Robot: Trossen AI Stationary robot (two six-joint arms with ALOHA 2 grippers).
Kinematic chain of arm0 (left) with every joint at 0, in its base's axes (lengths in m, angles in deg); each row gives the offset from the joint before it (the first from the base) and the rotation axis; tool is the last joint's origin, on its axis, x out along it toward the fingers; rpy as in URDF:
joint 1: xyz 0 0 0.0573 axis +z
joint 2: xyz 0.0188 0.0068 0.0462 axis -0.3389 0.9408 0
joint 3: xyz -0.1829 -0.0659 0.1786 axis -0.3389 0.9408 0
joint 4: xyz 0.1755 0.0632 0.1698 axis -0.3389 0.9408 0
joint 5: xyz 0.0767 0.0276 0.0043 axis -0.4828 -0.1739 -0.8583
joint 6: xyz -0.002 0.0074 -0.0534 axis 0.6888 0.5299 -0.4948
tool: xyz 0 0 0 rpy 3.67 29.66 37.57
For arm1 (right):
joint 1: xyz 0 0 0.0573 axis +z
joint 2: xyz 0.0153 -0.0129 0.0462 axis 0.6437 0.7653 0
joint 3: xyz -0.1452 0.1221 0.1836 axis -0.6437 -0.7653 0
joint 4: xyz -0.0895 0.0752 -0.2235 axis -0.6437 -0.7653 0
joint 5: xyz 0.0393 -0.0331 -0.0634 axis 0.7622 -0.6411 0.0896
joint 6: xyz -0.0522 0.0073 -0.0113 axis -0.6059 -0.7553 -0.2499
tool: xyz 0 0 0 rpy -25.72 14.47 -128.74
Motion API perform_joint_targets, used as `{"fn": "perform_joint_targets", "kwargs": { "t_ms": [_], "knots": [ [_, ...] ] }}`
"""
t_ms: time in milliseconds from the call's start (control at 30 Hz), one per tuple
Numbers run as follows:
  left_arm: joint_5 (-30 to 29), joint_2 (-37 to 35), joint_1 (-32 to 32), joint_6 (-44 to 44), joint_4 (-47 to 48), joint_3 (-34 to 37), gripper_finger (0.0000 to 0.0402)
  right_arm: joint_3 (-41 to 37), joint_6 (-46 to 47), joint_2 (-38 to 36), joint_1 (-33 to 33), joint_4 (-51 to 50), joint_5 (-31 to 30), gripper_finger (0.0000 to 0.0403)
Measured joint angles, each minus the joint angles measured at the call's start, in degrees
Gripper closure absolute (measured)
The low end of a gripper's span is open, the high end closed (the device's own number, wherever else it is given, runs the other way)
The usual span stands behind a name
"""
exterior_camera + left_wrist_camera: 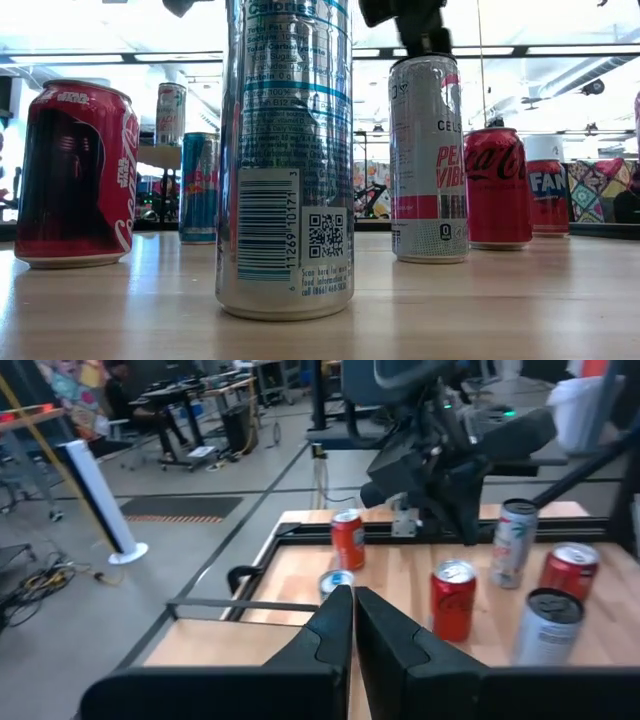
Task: Place canned beverage on shelf
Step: Put the red black soda can on the shelf
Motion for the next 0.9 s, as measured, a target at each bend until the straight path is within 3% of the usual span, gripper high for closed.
{"fn": "perform_joint_targets", "kwargs": {
  "t_ms": [233, 467, 700, 900],
  "knots": [
    [0.04, 0.04, -3.19, -0.04, 0.03, 0.02, 0.0402, -0.03, 8.14, 0.0, 5.53, -12.27, -3.82, 0.0394],
    [0.12, -0.2, -5.12, -1.33, 0.47, 0.04, 0.0402, -2.32, 15.28, -1.84, 11.22, -11.56, -4.65, 0.0394],
    [0.15, 0.11, -8.78, -2.22, 0.06, 0.17, 0.0402, -8.35, 20.25, -5.51, 15.31, -10.66, -12.31, 0.0394],
    [0.15, 0.39, -13.11, -3.35, -5.85, 2.11, 0.0402, -17.92, 20.16, -12.23, 15.68, -4.15, -16.29, 0.0394]
  ]
}}
